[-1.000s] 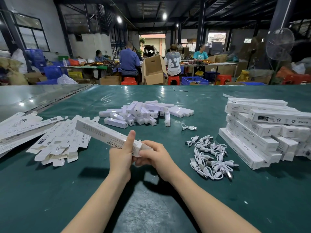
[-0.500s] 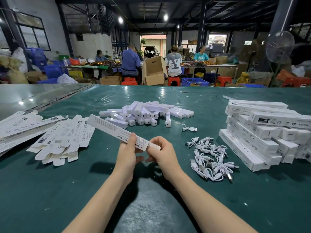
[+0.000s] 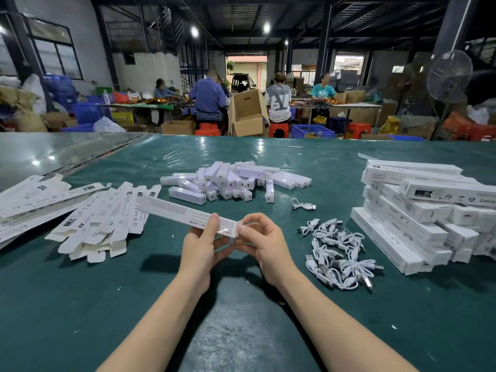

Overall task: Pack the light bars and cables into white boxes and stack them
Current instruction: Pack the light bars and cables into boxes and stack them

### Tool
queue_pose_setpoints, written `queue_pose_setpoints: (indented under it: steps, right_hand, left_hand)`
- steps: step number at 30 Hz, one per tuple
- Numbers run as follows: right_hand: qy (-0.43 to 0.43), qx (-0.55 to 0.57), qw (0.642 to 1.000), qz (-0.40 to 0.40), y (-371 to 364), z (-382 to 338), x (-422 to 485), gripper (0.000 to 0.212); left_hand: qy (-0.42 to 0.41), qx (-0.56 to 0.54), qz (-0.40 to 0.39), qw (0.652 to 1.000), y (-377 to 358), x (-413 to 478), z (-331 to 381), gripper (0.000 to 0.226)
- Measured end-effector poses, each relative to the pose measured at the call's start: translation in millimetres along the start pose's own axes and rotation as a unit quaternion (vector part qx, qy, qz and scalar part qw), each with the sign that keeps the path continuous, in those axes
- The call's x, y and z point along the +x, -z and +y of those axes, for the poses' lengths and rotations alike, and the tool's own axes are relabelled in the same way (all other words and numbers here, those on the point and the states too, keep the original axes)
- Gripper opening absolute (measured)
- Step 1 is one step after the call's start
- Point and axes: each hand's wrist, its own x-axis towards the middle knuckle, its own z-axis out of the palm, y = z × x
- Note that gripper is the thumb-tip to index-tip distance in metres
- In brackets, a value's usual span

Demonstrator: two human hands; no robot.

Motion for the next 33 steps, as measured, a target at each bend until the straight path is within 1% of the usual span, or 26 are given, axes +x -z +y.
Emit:
queue_pose_setpoints:
  steps: [3, 7, 11, 15, 18, 22, 24, 27, 31, 33]
  right_hand:
    - [0.005, -0.013, 1.0, 0.016, 0.2, 0.6, 0.9, 0.016]
    - [-0.012, 0.042, 0.999, 0.016, 0.8, 1.9, 2.2, 0.015]
    - [-0.006, 0.052, 0.998, 0.02, 1.7, 2.8, 3.8, 0.022]
    - [-0.003, 0.027, 0.999, 0.029, 2.0, 4.2, 4.8, 0.026]
    - [-0.003, -0.013, 0.999, 0.035, 2.6, 5.2, 4.5, 0.025]
    - [-0.002, -0.05, 0.998, 0.043, 3.1, 6.2, 3.8, 0.023]
    - [-0.008, -0.034, 0.999, 0.038, 4.6, 4.9, 4.0, 0.022]
    - [-0.027, 0.01, 0.999, 0.014, 8.3, 2.4, 5.0, 0.022]
    - [-0.053, 0.063, 0.996, -0.031, 8.8, 0.0, 4.9, 0.026]
    - [-0.053, 0.071, 0.995, -0.043, 8.2, -1.5, 5.3, 0.029]
  left_hand:
    - [0.002, -0.003, 0.017, 1.0, 1.5, 0.7, -0.4, 0.015]
    - [-0.002, -0.012, 0.017, 1.0, 0.2, 0.5, -1.1, 0.015]
    - [0.002, -0.032, 0.014, 0.999, 1.6, 0.8, -0.5, 0.014]
    - [-0.001, -0.035, 0.027, 0.999, 0.7, 0.2, -0.4, 0.011]
    - [-0.02, -0.033, 0.052, 0.998, -1.3, -1.1, -0.2, 0.006]
    - [-0.056, -0.016, 0.067, 0.996, -3.2, -4.3, -0.2, 0.011]
    - [-0.058, -0.02, 0.066, 0.996, -4.4, -5.7, 0.3, 0.011]
    - [-0.057, -0.055, 0.069, 0.994, -3.5, -6.2, 1.6, 0.01]
    - [-0.017, -0.115, 0.041, 0.992, -3.0, -6.6, 2.5, 0.007]
    - [-0.007, -0.123, 0.035, 0.992, -5.2, -5.8, 2.9, 0.007]
